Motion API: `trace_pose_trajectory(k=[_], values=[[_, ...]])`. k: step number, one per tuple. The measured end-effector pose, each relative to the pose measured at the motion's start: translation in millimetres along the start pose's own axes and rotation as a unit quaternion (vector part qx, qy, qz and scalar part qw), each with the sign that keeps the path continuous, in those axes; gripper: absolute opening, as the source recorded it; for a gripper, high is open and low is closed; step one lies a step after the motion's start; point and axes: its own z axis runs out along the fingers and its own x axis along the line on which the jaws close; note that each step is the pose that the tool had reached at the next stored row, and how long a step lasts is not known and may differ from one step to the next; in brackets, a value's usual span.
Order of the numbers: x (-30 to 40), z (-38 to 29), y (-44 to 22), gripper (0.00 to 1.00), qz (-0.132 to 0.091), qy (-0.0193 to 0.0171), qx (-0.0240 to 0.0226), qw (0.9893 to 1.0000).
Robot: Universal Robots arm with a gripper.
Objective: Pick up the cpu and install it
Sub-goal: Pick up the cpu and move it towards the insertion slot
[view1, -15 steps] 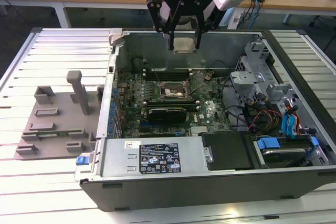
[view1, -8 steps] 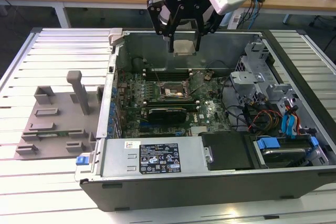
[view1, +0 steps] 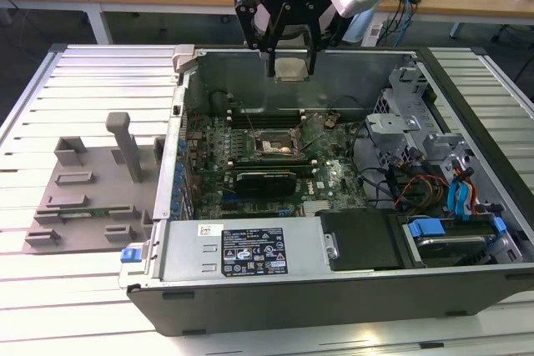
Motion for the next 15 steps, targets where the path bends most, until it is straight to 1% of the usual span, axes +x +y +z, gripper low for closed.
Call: trace_pose_trajectory(k=[2, 4, 7, 8, 12, 15], values=[[-0.3, 1.2, 1.7, 0.55, 0.0, 0.0, 0.0, 1.0], [-1.1, 4.8, 5.4, 0.55, 0.0, 0.0, 0.0001, 1.0], [-2.2, 9.6, 8.5, 0.55, 0.0, 0.0, 0.0, 1.0], [-2.5, 11.9, 8.9, 0.55, 0.0, 0.0, 0.0, 1.0], [-2.9, 17.2, 9.0, 0.55, 0.0, 0.0, 0.0001, 1.0], [-2.9, 19.8, 8.9, 0.55, 0.0, 0.0, 0.0, 1.0]])
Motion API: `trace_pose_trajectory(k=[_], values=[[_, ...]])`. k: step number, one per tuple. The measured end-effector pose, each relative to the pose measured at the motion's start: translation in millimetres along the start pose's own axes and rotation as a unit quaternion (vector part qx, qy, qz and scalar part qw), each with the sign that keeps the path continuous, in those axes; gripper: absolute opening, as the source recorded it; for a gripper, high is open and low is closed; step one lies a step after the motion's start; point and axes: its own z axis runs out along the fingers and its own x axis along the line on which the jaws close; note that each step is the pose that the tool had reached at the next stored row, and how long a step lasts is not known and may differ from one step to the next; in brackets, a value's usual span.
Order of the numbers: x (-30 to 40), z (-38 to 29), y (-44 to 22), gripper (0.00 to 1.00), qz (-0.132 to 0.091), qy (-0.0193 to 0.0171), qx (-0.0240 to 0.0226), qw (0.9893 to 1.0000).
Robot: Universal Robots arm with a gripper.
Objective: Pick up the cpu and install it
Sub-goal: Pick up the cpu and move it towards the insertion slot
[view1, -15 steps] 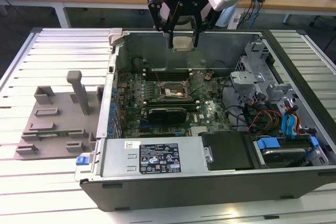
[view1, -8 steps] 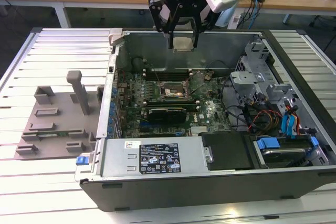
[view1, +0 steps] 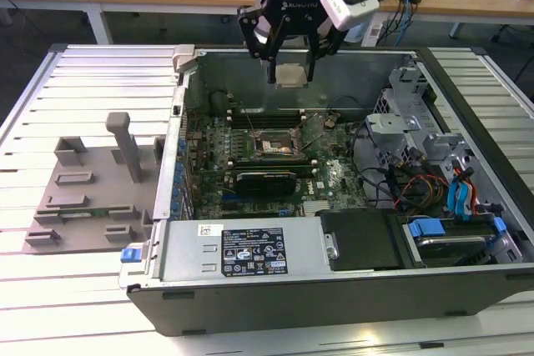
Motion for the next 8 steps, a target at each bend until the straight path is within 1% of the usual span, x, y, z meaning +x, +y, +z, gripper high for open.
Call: trace_pose_trajectory(k=[7, 8], values=[[-0.6, 8.5, -0.3, 0.55, 0.0, 0.0, 0.0, 1.0], [-0.9, 11.1, -0.4, 0.55, 0.0, 0.0, 0.0, 1.0]])
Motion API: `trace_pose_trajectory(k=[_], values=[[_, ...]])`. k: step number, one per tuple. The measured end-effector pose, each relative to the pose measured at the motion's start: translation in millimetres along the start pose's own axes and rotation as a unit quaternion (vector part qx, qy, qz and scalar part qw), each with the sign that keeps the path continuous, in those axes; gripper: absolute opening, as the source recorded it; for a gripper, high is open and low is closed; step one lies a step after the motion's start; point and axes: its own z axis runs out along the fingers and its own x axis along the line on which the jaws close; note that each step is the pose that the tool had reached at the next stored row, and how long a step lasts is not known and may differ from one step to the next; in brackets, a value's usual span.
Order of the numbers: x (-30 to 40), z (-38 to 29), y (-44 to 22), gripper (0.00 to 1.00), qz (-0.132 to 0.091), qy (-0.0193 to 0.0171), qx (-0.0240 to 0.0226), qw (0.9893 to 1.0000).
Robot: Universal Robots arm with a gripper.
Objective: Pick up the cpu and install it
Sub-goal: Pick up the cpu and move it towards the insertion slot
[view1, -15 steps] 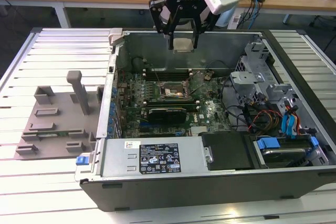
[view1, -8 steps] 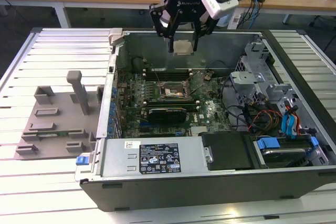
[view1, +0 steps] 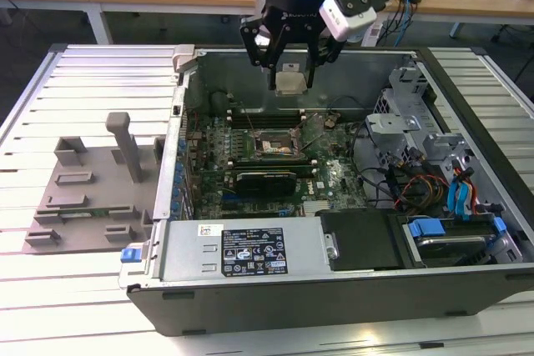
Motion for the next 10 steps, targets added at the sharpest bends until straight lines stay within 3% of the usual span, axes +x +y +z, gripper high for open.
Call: trace_pose_trajectory(k=[3, 10], values=[[-0.1, 5.5, 0.5, 0.55, 0.0, 0.0, 0.0001, 1.0], [-0.3, 16.3, 9.2, 0.55, 0.0, 0.0, 0.0, 1.0]])
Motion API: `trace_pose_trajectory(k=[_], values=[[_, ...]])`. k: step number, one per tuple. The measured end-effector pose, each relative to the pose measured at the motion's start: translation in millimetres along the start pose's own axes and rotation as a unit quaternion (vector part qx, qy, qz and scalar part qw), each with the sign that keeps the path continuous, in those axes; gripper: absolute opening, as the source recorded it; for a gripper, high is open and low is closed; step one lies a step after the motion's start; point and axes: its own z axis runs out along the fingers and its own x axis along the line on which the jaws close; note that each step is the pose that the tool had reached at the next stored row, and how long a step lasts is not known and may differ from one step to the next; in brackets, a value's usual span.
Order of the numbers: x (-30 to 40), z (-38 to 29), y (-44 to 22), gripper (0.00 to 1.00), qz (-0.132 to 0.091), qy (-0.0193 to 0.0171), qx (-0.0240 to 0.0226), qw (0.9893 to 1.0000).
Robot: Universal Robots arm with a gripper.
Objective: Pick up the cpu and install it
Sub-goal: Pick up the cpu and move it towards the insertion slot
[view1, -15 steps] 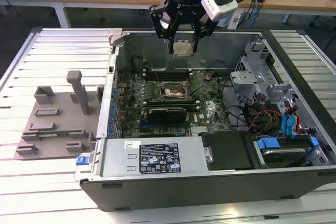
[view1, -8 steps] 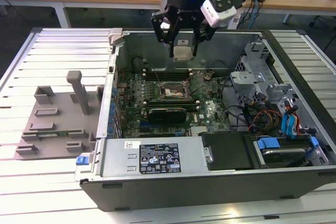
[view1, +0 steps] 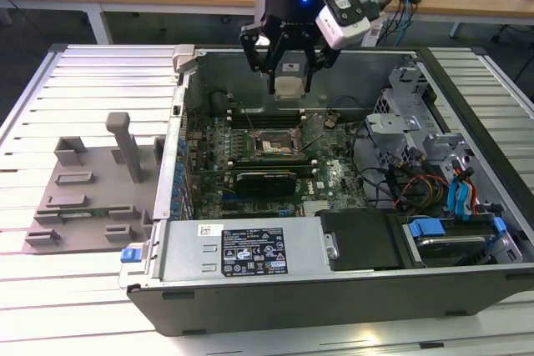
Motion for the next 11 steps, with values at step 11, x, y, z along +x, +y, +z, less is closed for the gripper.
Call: trace_pose_trajectory(k=[11], values=[[0.2, 15.3, 1.0, 0.55, 0.0, 0.0, 0.0, 1.0]])
